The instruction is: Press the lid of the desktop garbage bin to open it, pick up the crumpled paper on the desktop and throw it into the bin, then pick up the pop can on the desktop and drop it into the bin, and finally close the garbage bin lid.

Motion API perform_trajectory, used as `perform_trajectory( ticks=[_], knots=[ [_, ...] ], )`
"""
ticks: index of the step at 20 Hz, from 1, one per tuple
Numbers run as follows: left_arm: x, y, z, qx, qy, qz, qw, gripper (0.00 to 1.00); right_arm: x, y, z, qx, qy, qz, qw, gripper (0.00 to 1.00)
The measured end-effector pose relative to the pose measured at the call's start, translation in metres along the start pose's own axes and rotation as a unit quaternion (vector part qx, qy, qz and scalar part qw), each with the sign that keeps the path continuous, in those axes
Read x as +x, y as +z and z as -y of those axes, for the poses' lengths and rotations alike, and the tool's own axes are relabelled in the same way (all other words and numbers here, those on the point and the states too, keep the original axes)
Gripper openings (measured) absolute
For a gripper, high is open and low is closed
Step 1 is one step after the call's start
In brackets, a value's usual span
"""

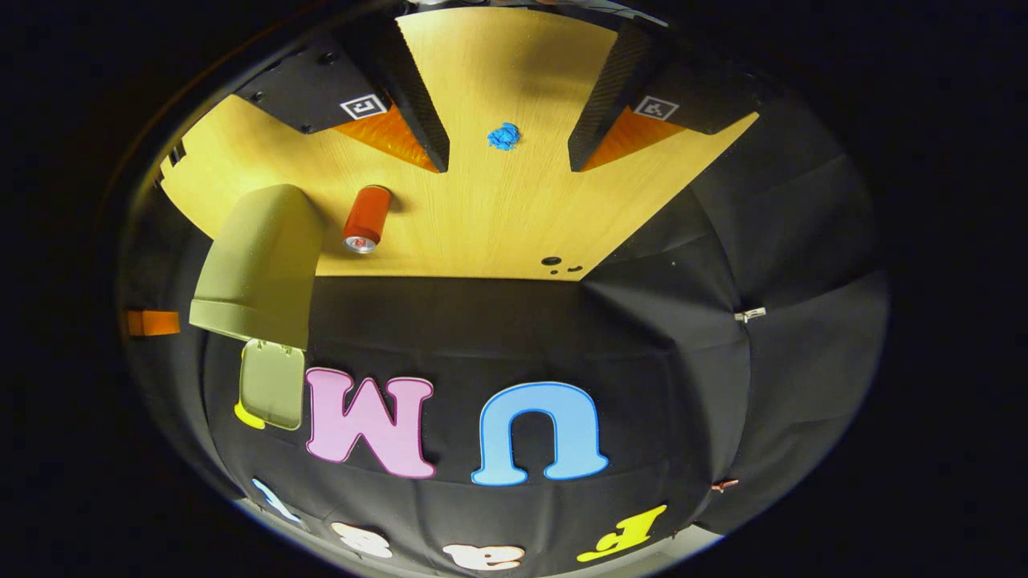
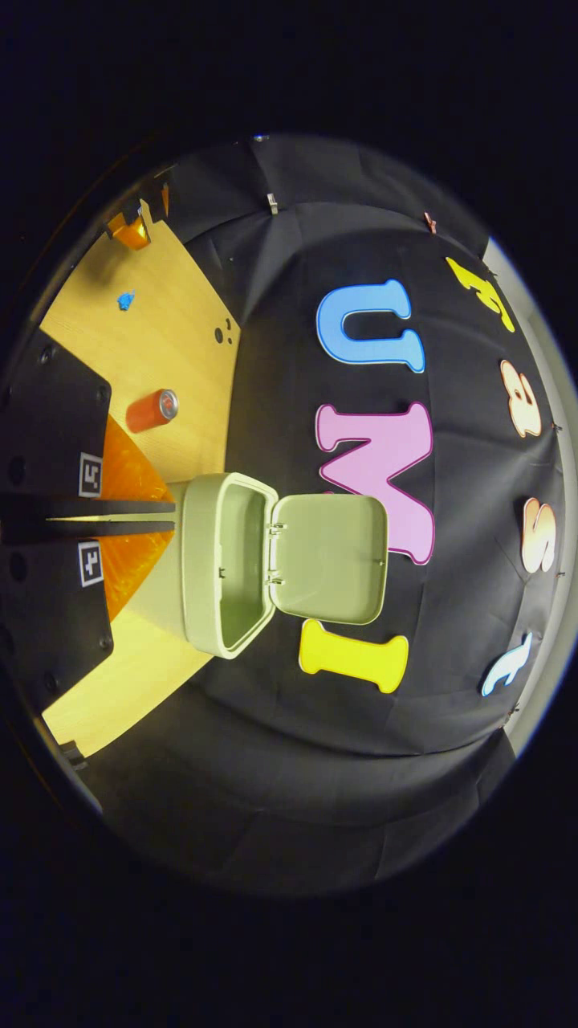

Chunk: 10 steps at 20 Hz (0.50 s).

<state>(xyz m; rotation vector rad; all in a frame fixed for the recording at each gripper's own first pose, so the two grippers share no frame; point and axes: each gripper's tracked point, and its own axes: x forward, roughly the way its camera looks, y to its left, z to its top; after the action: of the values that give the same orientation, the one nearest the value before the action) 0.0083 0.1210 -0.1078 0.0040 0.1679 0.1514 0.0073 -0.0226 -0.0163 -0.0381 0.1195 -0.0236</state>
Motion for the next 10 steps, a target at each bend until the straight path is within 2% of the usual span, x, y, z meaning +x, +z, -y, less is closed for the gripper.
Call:
perform_trajectory(
  ticks=[4, 6, 7, 8, 9, 10],
  knots=[
    [0.030, -0.023, -0.002, -0.002, 0.004, -0.022, 1.000, 0.95, -0.011, -0.019, 0.007, 0.007, -0.014, -0.027, 1.000, 0.11],
    [0.047, -0.033, -0.002, 0.002, 0.000, -0.032, 0.999, 0.95, -0.018, -0.031, 0.010, 0.012, -0.020, -0.041, 0.999, 0.29],
    [0.057, -0.041, 0.000, 0.007, -0.004, -0.040, 0.999, 0.96, -0.021, -0.037, 0.009, 0.015, -0.018, -0.048, 0.999, 0.54],
    [0.067, -0.048, 0.001, 0.012, -0.006, -0.051, 0.999, 0.96, -0.024, -0.042, 0.010, 0.014, -0.019, -0.054, 0.998, 0.59],
    [0.076, -0.057, 0.000, 0.017, -0.007, -0.060, 0.998, 0.96, -0.027, -0.046, 0.011, 0.012, -0.022, -0.061, 0.998, 0.75],
    [0.085, -0.065, 0.001, 0.019, -0.009, -0.070, 0.997, 0.96, -0.031, -0.053, 0.013, 0.011, -0.025, -0.069, 0.997, 0.82]
  ],
)
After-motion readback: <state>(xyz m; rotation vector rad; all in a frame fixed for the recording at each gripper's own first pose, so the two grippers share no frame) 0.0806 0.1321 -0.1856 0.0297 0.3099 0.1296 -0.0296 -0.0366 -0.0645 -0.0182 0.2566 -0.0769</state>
